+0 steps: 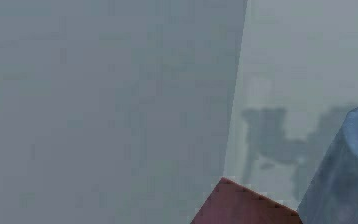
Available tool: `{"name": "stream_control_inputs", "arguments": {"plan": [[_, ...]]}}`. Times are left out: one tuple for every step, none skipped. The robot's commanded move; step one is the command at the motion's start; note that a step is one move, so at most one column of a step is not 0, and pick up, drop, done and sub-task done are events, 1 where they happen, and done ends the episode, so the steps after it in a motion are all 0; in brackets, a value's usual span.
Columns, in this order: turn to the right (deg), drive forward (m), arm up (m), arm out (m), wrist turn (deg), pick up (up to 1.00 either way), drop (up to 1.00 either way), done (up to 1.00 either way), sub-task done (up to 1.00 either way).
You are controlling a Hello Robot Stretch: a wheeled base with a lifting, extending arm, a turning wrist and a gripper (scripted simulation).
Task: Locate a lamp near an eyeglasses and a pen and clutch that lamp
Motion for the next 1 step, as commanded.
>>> {"name": "stream_control_inputs", "arguments": {"plan": [[0.0, 0.00, 0.00, 0.32, 0.0, 0.00, 0.00, 0.00, 0.00]]}}
